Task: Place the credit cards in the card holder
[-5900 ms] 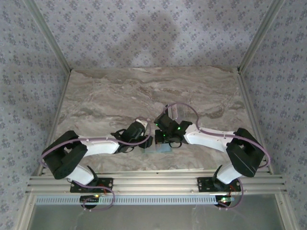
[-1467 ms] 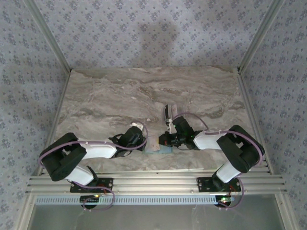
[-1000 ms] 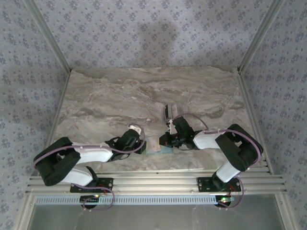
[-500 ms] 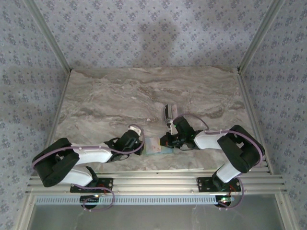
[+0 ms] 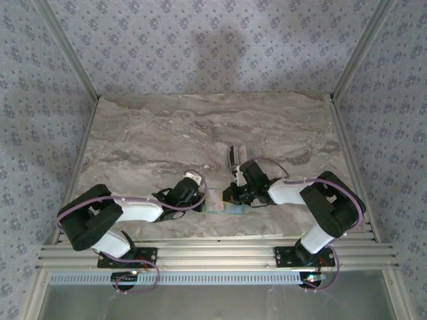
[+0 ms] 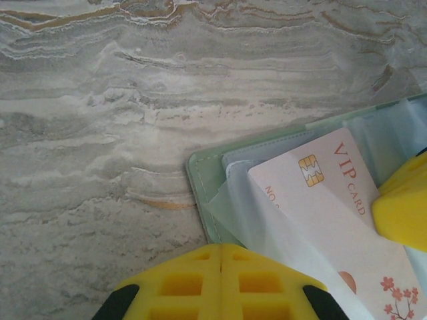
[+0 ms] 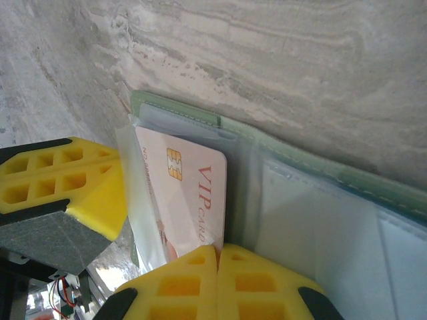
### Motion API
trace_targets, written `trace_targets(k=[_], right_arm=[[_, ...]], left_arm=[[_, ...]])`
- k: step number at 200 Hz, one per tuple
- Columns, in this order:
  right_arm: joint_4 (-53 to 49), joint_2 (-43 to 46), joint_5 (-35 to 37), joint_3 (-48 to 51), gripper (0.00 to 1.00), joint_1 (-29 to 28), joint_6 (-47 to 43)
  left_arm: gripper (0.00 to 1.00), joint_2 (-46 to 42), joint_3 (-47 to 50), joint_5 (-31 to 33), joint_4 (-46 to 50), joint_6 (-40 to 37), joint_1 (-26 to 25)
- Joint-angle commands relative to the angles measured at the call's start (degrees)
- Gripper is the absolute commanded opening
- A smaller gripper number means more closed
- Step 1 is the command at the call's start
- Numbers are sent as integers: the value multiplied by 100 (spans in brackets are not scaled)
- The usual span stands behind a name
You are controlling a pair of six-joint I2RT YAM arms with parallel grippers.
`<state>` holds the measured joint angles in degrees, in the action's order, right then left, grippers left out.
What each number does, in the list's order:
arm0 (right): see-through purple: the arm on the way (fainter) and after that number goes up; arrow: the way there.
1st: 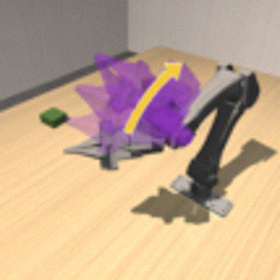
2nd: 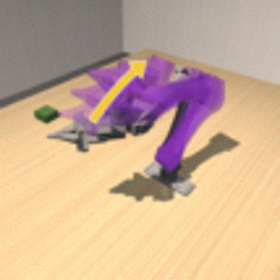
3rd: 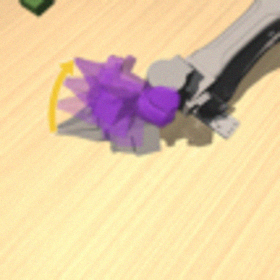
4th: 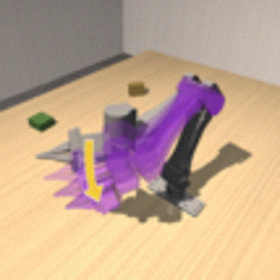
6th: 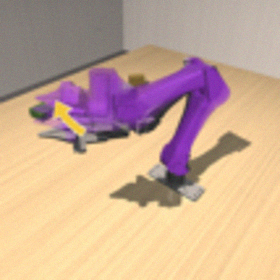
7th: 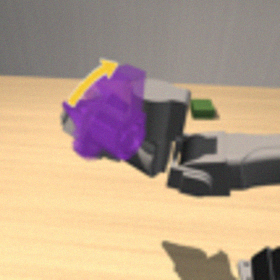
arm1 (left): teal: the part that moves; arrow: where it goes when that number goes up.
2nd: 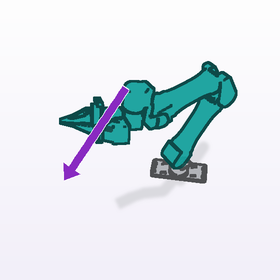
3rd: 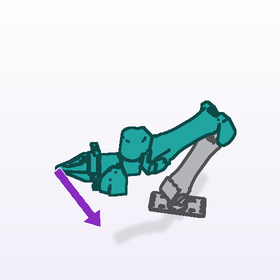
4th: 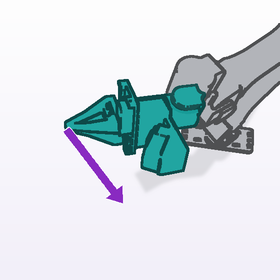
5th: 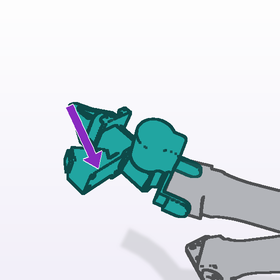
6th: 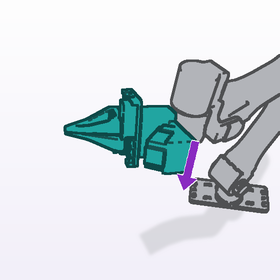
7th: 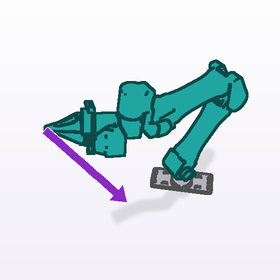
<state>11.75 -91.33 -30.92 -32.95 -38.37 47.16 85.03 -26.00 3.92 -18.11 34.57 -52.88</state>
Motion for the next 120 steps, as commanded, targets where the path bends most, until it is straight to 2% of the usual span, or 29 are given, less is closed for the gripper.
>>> trace_targets(k=[1, 90, 120], right_arm=[[-239, -102, -176, -108, 0, -1, -110], [-1166, 888, 583, 115, 0, 56, -73], [-1227, 940, 710, 165, 0, -6, 68]], left_arm=[[2, 188, -15, -226, 78, 41, -108], [2, 311, -17, -144, 79, 66, -107], [2, 375, -54, -150, 76, 67, -116]])
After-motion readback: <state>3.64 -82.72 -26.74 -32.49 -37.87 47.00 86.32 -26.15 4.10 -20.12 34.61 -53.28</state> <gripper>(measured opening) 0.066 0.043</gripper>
